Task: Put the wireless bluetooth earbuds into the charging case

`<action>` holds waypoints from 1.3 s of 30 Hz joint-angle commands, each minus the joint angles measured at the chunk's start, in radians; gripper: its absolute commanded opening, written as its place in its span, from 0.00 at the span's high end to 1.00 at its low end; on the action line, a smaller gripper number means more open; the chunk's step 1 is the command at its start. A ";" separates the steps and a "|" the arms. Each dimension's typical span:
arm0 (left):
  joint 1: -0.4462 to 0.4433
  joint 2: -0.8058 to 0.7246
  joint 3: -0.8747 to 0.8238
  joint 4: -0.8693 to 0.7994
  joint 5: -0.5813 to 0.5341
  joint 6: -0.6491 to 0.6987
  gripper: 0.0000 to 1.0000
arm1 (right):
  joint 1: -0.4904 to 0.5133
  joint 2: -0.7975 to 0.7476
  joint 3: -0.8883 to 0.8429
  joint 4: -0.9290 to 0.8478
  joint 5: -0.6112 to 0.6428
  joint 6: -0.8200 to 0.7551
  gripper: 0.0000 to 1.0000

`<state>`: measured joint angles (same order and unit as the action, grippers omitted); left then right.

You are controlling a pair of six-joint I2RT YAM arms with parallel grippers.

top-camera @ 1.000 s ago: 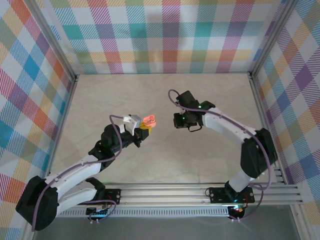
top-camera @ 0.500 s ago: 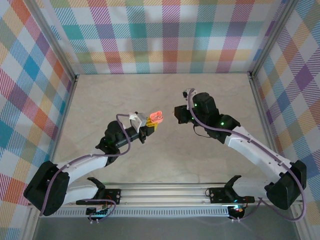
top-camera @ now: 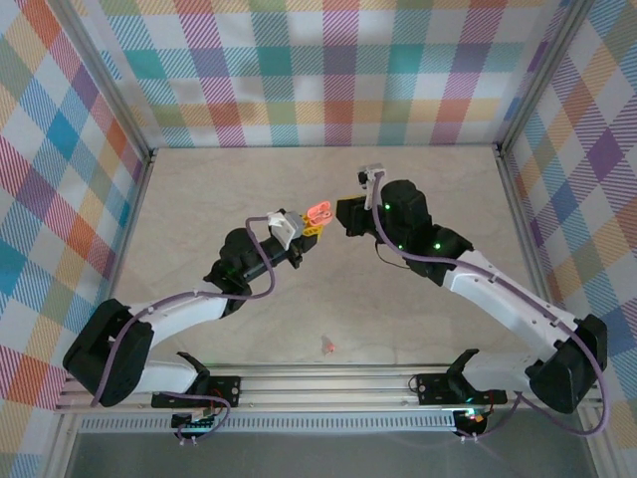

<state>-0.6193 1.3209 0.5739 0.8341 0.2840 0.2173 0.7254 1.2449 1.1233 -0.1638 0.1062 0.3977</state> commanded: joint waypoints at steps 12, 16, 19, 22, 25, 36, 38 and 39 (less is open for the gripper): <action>0.030 -0.108 -0.046 -0.219 -0.176 -0.105 1.00 | -0.053 -0.045 -0.167 -0.325 -0.103 0.263 0.71; 0.035 -0.203 -0.081 -0.325 -0.217 -0.144 1.00 | 0.067 -0.020 -0.267 -0.348 -0.140 0.464 0.64; 0.035 -0.267 -0.109 -0.381 -0.221 -0.177 1.00 | 0.178 0.052 -0.297 -0.342 -0.207 0.567 0.59; 0.035 -0.322 -0.133 -0.424 -0.217 -0.204 1.00 | 0.298 0.131 -0.281 -0.381 -0.237 0.615 0.58; 0.035 -0.385 -0.153 -0.468 -0.209 -0.225 1.00 | 0.419 0.185 -0.272 -0.395 -0.244 0.693 0.57; 0.035 -0.576 -0.201 -0.597 -0.194 -0.263 1.00 | 0.516 0.266 -0.297 -0.326 -0.251 0.840 0.62; 0.035 -0.589 -0.203 -0.604 -0.190 -0.262 1.00 | 0.517 0.304 -0.283 -0.314 -0.264 0.841 0.62; 0.035 -0.594 -0.204 -0.607 -0.189 -0.263 1.00 | 0.517 0.324 -0.274 -0.315 -0.269 0.840 0.63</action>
<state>-0.5930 0.7490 0.3813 0.2523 0.0856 -0.0341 1.2385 1.5238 0.8337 -0.4923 -0.1326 1.1999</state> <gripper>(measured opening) 0.151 0.375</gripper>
